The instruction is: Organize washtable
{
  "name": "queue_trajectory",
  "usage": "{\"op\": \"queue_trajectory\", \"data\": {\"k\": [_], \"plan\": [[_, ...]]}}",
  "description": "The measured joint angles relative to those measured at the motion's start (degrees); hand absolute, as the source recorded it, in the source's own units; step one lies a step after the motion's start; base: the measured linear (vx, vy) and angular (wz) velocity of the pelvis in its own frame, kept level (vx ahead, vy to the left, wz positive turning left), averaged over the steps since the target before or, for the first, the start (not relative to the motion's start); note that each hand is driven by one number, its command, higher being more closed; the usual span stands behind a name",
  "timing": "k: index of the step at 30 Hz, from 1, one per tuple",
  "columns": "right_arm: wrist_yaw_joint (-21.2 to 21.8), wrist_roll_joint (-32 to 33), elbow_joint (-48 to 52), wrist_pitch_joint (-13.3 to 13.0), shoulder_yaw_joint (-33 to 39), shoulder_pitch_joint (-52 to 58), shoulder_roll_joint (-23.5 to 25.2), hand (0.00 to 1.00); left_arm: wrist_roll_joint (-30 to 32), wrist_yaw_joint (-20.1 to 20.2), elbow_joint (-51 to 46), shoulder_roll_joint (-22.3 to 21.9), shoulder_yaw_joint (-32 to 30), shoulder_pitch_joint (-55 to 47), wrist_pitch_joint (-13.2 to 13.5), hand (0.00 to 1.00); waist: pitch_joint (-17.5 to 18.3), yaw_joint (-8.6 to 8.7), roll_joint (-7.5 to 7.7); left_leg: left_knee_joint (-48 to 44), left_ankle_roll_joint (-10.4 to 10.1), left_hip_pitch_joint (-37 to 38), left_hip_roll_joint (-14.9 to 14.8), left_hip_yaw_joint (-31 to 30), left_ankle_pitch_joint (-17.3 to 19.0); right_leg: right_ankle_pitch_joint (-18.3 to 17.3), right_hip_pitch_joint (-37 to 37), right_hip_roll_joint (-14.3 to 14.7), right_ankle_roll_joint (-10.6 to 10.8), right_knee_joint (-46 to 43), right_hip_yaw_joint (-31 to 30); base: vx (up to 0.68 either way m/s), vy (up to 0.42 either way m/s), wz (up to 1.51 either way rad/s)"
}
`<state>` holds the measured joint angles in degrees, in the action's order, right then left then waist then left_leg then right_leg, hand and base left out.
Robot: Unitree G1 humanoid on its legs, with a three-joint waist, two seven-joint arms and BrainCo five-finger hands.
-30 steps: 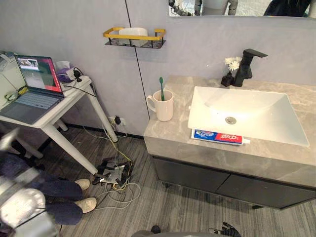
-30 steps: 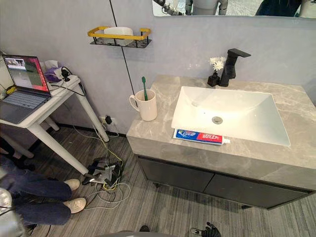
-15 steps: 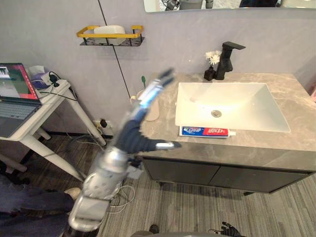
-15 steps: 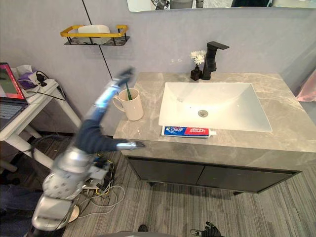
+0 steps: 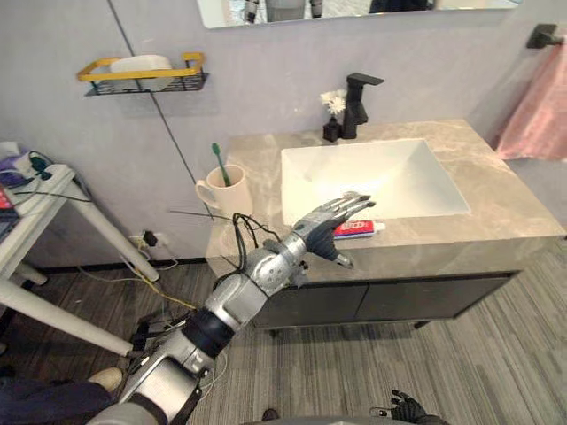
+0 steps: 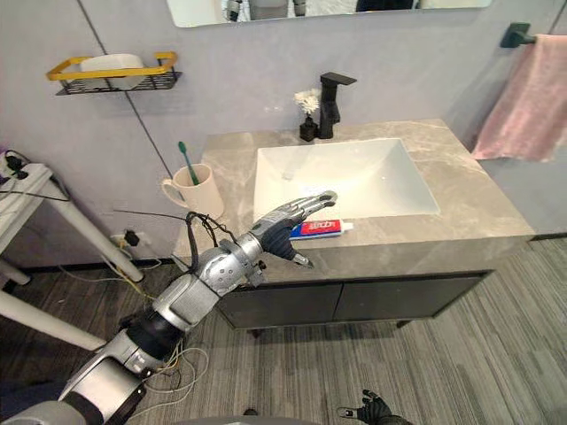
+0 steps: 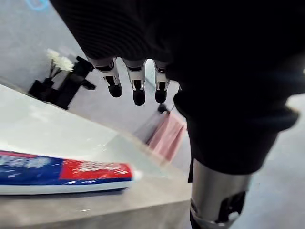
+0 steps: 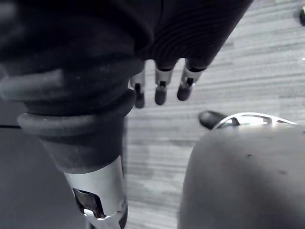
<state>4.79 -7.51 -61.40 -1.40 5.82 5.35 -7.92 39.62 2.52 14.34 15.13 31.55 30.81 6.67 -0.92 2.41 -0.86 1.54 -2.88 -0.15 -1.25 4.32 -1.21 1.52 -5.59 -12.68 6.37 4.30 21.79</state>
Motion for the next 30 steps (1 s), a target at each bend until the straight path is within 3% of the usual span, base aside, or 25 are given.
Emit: {"op": "queue_trajectory", "data": {"k": [6, 10, 30], "plan": [[-0.2, -0.4, 0.0, 0.0, -0.1, 0.0, 0.0, 0.0, 5.7, -3.7, 0.0, 0.2, -0.8, 0.4, -1.4, 0.0, -0.8, 0.5, 0.2, 0.6, 0.0, 0.0, -0.1, 0.7, 0.0, 0.3, 0.6, 0.0, 0.1, 0.4, -0.4, -0.01, -0.007, -0.08], [-1.1, -0.4, 0.0, -0.2, -0.1, -0.5, 0.1, 0.0, 8.1, -4.1, 0.0, 0.9, -0.9, 0.4, -2.0, 0.0, -1.3, 1.37, 0.33, 0.8, 0.0, 0.0, -0.1, 0.8, 0.0, 0.7, 0.4, 0.2, 0.0, 1.2, -0.3, 0.0, 0.0, 0.0], [-1.0, -0.4, 2.0, -0.7, -4.1, -1.3, 0.1, 0.0, 10.6, -4.9, 0.0, 0.2, -7.6, -5.3, -5.6, 0.0, -2.7, 1.73, 1.24, 1.9, 0.0, 1.2, 0.0, 1.1, 0.0, 0.6, -0.3, 0.2, -0.2, 1.3, -0.1, 0.0, -0.001, 0.0]]}}
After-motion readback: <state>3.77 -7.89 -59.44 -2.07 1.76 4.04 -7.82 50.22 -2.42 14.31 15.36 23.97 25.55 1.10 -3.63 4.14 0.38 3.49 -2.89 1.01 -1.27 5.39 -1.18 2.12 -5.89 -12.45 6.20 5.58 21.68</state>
